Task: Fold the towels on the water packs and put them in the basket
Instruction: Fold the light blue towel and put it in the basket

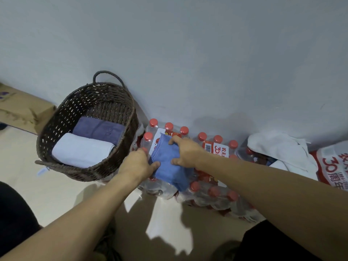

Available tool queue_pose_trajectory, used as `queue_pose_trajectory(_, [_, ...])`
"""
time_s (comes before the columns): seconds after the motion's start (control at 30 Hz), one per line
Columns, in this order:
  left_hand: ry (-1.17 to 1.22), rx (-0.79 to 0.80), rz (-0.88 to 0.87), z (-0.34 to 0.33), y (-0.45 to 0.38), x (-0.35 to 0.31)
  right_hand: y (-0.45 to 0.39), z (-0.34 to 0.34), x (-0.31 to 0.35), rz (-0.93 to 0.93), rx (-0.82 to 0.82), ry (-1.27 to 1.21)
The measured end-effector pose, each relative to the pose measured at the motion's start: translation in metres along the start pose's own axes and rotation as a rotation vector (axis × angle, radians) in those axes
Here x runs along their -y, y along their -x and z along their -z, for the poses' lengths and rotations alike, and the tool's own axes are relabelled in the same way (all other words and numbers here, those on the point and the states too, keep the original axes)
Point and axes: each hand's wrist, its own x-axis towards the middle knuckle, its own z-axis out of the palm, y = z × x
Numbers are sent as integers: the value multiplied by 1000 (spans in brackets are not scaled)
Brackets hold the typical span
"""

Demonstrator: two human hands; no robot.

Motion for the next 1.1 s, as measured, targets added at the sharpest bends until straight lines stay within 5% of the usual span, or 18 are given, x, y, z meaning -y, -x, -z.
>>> queue_pose_trajectory(0.3, [220,194,31,2,12,-17,1,3,2,27,26,46])
queue_pose_trajectory(0.4, [330,156,-209,24,19,-45,13,29,10,150,-133,124])
queue_pose_trajectory(0.47, [205,78,-407,43,26,-62,26,54,12,316,-265,256])
queue_pose_trajectory(0.6, [238,65,-632,71,38,-88,59,88,-3,223,-48,382])
queue_pose_trajectory(0.97, [791,148,-443,23,32,-104,137,95,-119,-94,315,-815])
queue_pose_trajectory(1.03, [760,60,-374,0,28,-108,135,78,-131,-179,241,-964])
queue_pose_trajectory(1.1, [661,-66,-266,-20,26,-110,127,59,-141,-355,-13,-991])
